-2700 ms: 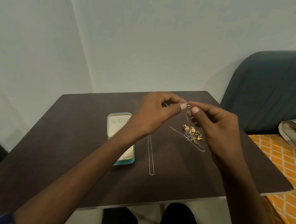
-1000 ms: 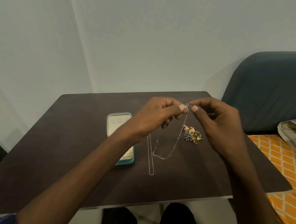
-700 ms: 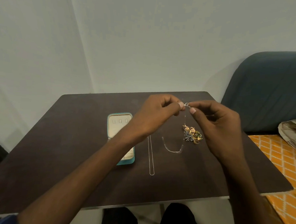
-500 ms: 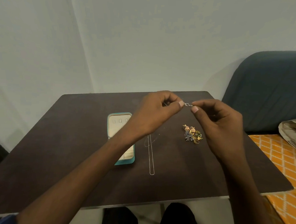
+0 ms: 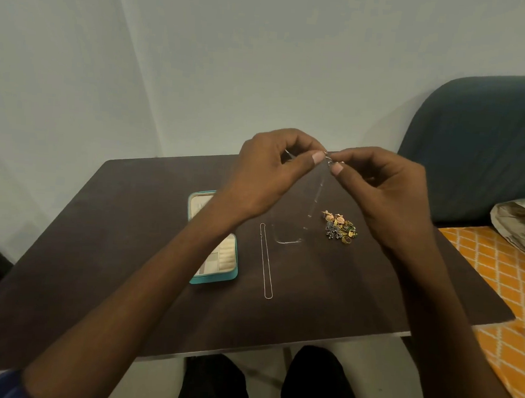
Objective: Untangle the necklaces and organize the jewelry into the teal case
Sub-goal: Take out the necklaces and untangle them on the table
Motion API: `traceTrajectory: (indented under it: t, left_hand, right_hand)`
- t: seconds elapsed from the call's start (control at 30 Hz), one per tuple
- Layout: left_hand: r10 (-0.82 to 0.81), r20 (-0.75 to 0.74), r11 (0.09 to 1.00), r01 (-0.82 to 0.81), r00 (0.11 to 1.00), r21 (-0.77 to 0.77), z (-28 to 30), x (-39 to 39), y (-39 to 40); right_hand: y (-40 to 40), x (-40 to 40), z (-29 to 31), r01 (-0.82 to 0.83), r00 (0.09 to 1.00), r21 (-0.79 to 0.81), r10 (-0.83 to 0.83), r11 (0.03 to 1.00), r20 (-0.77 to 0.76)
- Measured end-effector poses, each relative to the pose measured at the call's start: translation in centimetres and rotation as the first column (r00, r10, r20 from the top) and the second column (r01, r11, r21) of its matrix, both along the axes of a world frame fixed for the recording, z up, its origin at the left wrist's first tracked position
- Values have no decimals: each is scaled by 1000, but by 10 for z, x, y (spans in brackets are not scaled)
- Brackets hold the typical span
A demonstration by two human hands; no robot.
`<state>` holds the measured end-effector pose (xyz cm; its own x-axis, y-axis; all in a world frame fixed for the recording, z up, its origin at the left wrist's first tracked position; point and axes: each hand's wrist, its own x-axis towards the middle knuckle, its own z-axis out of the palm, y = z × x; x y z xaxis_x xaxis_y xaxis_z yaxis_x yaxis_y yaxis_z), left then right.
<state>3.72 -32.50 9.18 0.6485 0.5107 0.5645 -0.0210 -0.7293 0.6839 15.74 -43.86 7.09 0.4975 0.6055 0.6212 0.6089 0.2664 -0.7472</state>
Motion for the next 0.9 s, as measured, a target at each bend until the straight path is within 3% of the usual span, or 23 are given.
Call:
traceTrajectory:
  t: [0.37,0.53,0.7,0.8,0.9]
  left_hand:
    - [85,-16,980,-80,996,183,5,-1,-1]
    - [110,-49,969,-97,993,227,3,-1,1]
    - [12,-63,999,-14,998,-31,4,-4,3]
    - [-49,-35,968,39,998,-249,6,-4,-2]
    - [-69,-37,936,52,997,-348,5,-4,-4]
  right_hand:
    - [7,-6,-1,212,931,47,-217,976,295]
    - [8,-3,0,182,956,44,-187,982,227]
    - [6,-2,4,107,979,48,-113,993,167]
    - [7,-3,6,90,983,35,-95,995,154]
    - [8,-4,6,92,984,30,-96,995,150]
